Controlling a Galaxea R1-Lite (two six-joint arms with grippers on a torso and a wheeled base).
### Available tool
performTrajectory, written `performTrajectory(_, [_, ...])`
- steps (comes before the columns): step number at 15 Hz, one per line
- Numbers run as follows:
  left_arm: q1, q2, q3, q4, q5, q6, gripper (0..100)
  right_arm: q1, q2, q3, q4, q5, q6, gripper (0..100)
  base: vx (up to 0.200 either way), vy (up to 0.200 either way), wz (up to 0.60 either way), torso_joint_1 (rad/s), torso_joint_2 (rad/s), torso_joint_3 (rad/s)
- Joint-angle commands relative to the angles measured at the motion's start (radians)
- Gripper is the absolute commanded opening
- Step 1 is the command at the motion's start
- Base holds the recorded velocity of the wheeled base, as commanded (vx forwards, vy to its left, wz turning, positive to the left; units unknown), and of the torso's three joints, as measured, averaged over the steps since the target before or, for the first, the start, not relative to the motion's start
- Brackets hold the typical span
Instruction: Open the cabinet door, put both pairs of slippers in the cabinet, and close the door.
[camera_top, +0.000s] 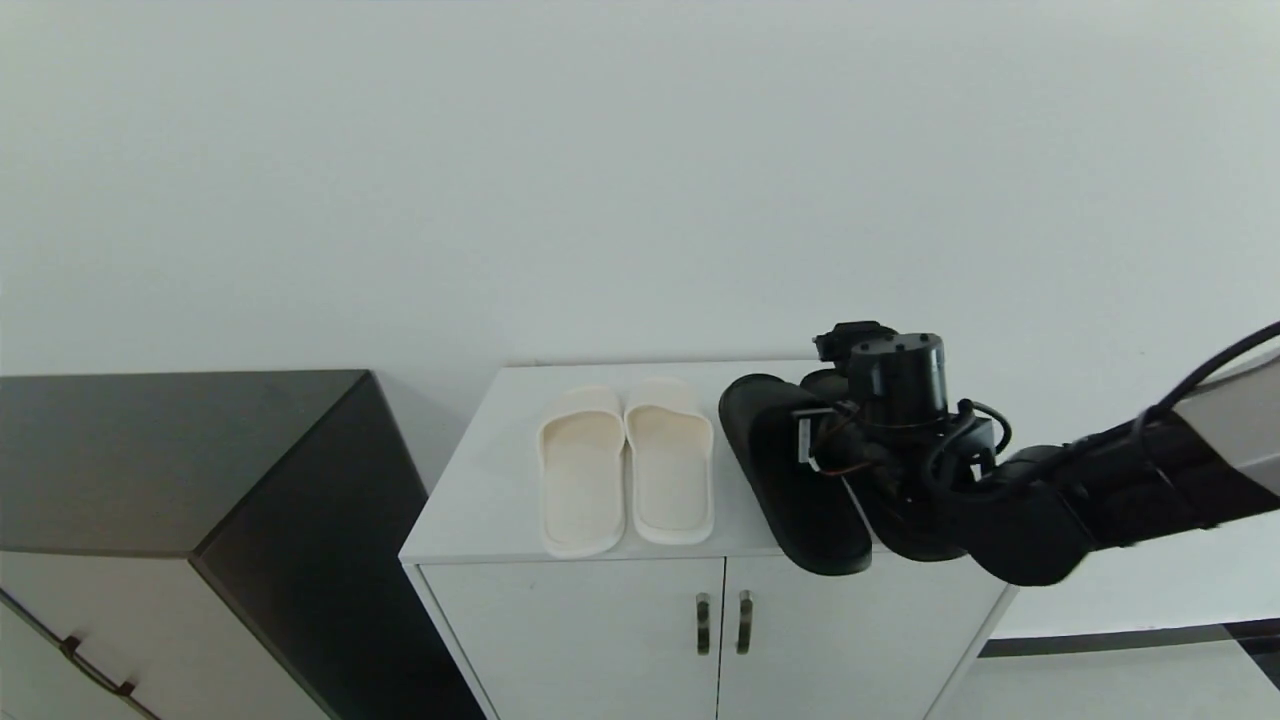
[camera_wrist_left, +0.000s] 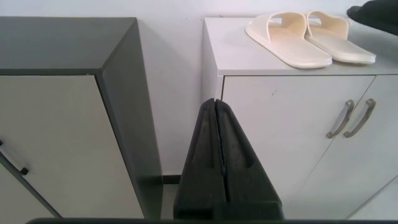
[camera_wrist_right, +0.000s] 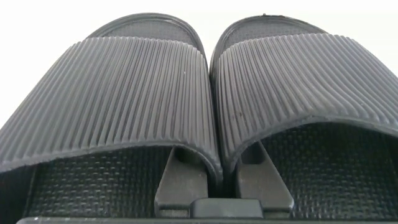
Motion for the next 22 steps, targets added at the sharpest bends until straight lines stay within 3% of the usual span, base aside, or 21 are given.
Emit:
performTrajectory(1, [0.000, 0.002, 0.000, 0.000, 0.000, 0.000, 0, 0.038, -0.202, 0.168, -0.028, 0.106, -0.024, 0, 0.000, 0.000, 0.00, 0.000, 0.00, 0.000])
performTrajectory(4, [0.000, 0.002, 0.000, 0.000, 0.000, 0.000, 0, 0.087, -0.363, 0.321, -0.022, 0.297, -0.025, 0, 0.000, 0.000, 0.00, 0.000, 0.00, 0.000])
performTrajectory(6, [0.000, 0.002, 0.000, 0.000, 0.000, 0.002, 0, 0.111, -0.409, 0.381, -0.017, 0.343, -0.027, 0, 0.000, 0.000, 0.00, 0.000, 0.00, 0.000])
performTrajectory(12, [0.000, 0.002, 0.000, 0.000, 0.000, 0.002, 0, 0.122, -0.419, 0.399, -0.002, 0.355, -0.054, 0, 0.000, 0.000, 0.00, 0.000, 0.00, 0.000])
performTrajectory(22, [0.000, 0.000, 0.000, 0.000, 0.000, 0.000, 0, 0.122, -0.414, 0.419, -0.007, 0.410, -0.053, 0, -0.200, 0.000, 0.00, 0.001, 0.00, 0.002])
